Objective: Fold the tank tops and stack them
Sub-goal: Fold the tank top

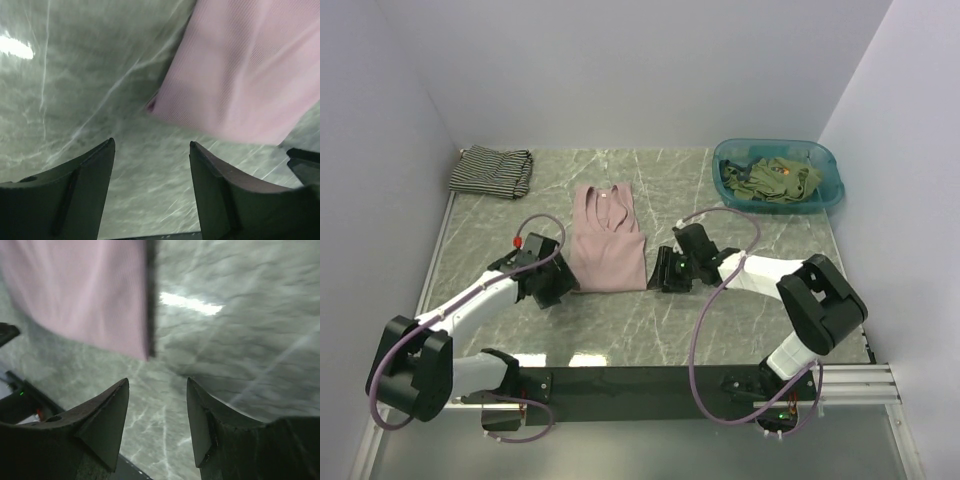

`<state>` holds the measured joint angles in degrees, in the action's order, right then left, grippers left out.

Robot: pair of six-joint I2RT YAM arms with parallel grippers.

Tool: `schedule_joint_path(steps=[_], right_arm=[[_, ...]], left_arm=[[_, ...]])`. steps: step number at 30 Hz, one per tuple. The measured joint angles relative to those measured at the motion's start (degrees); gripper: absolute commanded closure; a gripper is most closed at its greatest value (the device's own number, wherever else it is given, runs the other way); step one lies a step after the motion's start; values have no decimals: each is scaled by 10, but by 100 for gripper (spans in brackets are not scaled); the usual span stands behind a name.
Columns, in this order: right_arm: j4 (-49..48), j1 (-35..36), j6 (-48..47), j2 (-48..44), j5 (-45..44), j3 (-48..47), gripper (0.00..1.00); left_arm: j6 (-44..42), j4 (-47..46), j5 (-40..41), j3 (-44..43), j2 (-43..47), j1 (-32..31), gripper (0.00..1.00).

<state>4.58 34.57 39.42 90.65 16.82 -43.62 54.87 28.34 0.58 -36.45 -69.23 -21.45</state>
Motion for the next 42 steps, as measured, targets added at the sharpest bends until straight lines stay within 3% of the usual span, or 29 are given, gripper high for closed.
schedule_joint_path(steps=[14,26,34,37,40,42], right_arm=[[-118,38,99,30,27,35,47],[-160,38,145,51,7,36,53],[-162,40,147,53,-26,36,65],[-161,40,145,54,-40,36,73],[-160,41,137,55,-50,35,78],[-160,42,131,55,-55,35,79]], left_arm=[[6,-65,-17,48,-14,24,38],[19,-165,-35,48,-64,37,57],[20,-177,-38,59,-63,38,70],[19,-179,-38,62,-62,38,70],[19,-181,-40,66,-56,38,61],[18,-181,-44,66,-54,35,48]])
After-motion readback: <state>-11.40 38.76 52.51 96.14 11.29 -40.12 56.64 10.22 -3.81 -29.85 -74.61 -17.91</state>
